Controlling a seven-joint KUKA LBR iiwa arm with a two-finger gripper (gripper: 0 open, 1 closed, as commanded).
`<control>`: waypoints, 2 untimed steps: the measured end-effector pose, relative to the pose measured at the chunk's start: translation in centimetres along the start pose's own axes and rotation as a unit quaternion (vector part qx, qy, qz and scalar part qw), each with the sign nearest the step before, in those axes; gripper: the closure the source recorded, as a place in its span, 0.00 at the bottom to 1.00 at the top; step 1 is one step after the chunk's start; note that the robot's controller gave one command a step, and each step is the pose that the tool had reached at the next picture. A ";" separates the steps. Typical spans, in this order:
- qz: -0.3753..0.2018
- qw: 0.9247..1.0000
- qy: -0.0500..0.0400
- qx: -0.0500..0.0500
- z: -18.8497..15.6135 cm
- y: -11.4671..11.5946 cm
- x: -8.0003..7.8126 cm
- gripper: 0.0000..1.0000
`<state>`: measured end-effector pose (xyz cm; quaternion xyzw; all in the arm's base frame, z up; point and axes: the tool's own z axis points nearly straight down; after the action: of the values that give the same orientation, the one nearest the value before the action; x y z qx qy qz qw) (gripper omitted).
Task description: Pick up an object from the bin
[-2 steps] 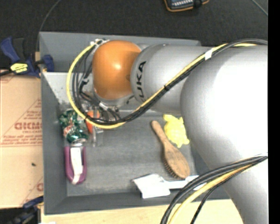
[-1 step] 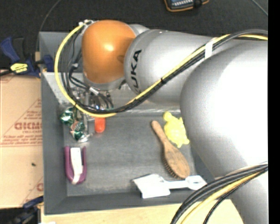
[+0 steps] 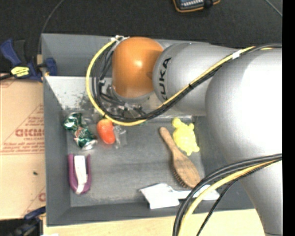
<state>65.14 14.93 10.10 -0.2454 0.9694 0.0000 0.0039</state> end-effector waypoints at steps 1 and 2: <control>0.164 0.987 -0.005 -0.003 3.1 8.5 -3.7 0.00; 0.067 0.998 -0.003 0.000 3.0 -1.8 0.5 1.00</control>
Offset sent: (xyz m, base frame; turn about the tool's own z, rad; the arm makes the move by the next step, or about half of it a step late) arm 0.0026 -0.0170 -0.0310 0.1307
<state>65.57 13.09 7.14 -0.1804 0.9836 0.0007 0.0069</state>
